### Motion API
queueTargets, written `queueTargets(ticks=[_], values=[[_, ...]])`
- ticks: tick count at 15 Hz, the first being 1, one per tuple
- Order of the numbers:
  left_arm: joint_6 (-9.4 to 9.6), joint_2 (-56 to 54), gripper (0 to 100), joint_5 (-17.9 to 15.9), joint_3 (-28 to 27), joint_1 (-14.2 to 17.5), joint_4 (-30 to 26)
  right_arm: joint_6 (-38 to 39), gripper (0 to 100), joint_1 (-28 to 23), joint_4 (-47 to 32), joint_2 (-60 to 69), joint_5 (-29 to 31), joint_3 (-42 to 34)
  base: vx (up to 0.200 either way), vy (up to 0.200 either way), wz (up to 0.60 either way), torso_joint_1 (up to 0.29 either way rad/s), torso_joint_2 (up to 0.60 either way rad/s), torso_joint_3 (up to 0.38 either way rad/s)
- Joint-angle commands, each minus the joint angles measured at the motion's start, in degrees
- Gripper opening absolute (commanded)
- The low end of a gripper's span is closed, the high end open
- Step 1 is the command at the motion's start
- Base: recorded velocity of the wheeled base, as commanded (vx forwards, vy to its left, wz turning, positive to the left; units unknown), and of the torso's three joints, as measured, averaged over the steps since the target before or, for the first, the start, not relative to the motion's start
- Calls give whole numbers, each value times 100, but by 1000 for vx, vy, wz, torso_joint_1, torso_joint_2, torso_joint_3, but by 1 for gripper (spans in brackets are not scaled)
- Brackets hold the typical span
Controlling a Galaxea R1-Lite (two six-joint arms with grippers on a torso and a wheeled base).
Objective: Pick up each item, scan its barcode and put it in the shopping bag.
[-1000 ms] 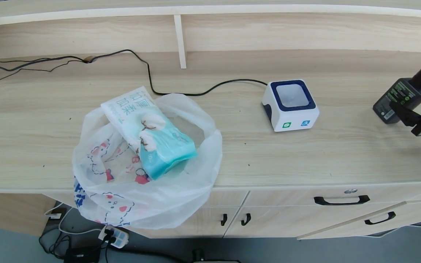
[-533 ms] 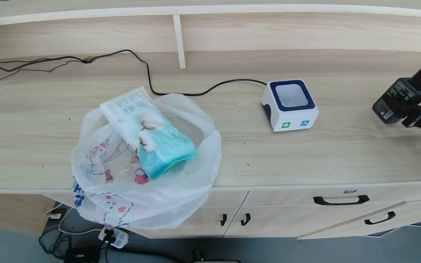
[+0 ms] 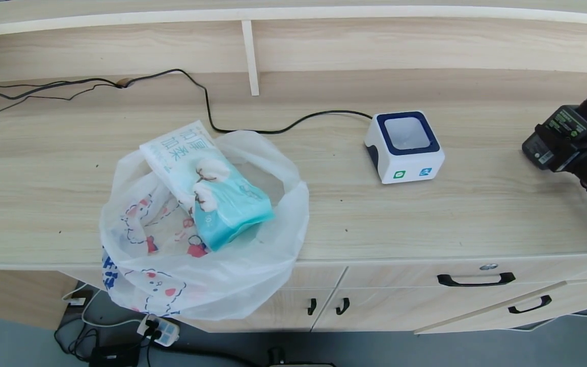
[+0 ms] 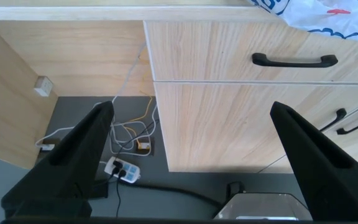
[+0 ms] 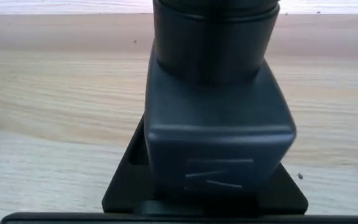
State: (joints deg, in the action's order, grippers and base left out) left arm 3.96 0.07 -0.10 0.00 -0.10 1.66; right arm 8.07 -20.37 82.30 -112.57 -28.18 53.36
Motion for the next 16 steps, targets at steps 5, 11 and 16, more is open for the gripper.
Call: queueTargets(ticks=[5, 11, 16], values=[[-9, 1, 100, 1, 0, 1, 1, 28, 0, 24, 638, 218, -29, -317, 0, 0, 0, 0, 0, 0], [-1, 1, 100, 1, 0, 1, 1, 160, 0, 1299, 744, 1765, -143, -1425, 0, 0, 0, 0, 0, 0], [17, 1, 100, 1, 0, 1, -16, 133, 0, 3039, 700, 2362, 648, -1803, 0, 0, 0, 0, 0, 0]])
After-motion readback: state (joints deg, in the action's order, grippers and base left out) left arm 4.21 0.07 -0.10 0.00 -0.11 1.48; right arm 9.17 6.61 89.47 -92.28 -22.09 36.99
